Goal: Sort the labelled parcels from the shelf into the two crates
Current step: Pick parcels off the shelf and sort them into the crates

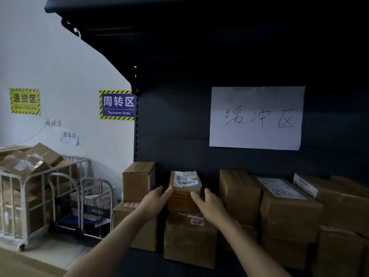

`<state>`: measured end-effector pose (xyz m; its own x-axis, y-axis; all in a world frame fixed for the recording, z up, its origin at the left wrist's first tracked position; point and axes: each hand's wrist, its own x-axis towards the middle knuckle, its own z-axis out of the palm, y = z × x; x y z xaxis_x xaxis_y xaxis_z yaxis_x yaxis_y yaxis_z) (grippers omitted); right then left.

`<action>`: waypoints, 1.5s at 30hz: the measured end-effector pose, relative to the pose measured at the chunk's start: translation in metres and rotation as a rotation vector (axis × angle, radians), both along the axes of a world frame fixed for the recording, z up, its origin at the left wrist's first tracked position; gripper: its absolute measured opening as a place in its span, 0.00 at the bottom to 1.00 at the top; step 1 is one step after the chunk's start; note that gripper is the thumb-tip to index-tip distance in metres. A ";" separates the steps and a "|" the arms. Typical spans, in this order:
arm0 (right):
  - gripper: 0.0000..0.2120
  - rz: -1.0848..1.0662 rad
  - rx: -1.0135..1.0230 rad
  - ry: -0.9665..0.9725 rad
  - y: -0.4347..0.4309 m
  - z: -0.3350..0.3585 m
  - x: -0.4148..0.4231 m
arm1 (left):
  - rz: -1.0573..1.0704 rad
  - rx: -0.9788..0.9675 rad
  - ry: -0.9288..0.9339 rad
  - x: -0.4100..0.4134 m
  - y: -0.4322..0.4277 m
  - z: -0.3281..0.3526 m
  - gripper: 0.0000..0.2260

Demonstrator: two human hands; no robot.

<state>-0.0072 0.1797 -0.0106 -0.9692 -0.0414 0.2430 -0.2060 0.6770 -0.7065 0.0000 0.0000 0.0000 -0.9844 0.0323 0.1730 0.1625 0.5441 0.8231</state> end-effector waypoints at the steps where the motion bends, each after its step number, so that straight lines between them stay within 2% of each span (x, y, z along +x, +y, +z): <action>1: 0.24 -0.002 -0.040 -0.006 -0.002 0.000 -0.002 | -0.016 0.076 -0.023 -0.003 0.002 0.000 0.26; 6: 0.25 -0.089 -0.188 -0.022 -0.012 0.003 -0.006 | -0.143 0.267 -0.094 -0.002 0.011 0.001 0.23; 10: 0.24 -0.197 -0.283 0.004 -0.014 0.002 -0.007 | -0.149 0.261 -0.035 0.003 0.006 -0.007 0.23; 13: 0.21 -0.177 -0.358 -0.007 -0.015 0.003 0.004 | -0.159 0.265 0.022 0.015 0.001 -0.011 0.19; 16: 0.18 -0.140 -0.337 0.010 -0.012 0.006 0.025 | -0.147 0.241 0.107 0.030 -0.004 -0.014 0.14; 20: 0.14 -0.114 -0.311 0.063 -0.006 0.009 0.047 | -0.158 0.122 0.240 0.047 -0.006 -0.023 0.06; 24: 0.12 -0.100 -0.286 0.078 0.000 0.006 0.058 | -0.142 -0.181 0.402 0.041 -0.015 -0.025 0.05; 28: 0.11 -0.071 -0.309 0.073 0.001 0.001 0.062 | 0.014 -0.430 0.534 0.021 -0.026 -0.011 0.17; 30: 0.09 -0.041 -0.325 0.062 0.002 0.001 0.064 | -0.014 -0.463 0.496 0.009 -0.032 -0.004 0.25; 33: 0.09 -0.038 -0.333 0.059 0.004 0.003 0.069 | -0.179 -0.315 0.308 -0.003 -0.035 0.002 0.35; 36: 0.10 -0.160 -0.171 0.122 0.006 0.004 0.071 | -0.240 -0.108 0.178 -0.004 -0.035 -0.002 0.37; 39: 0.16 -0.275 -0.047 0.181 0.005 0.010 0.068 | -0.236 0.046 0.155 0.003 -0.035 -0.008 0.30; 41: 0.22 -0.275 -0.069 0.182 0.004 0.014 0.061 | -0.221 0.082 0.182 0.010 -0.035 -0.012 0.24; 45: 0.25 -0.194 -0.227 0.087 0.004 0.016 0.047 | -0.190 0.174 0.234 0.030 -0.036 -0.015 0.13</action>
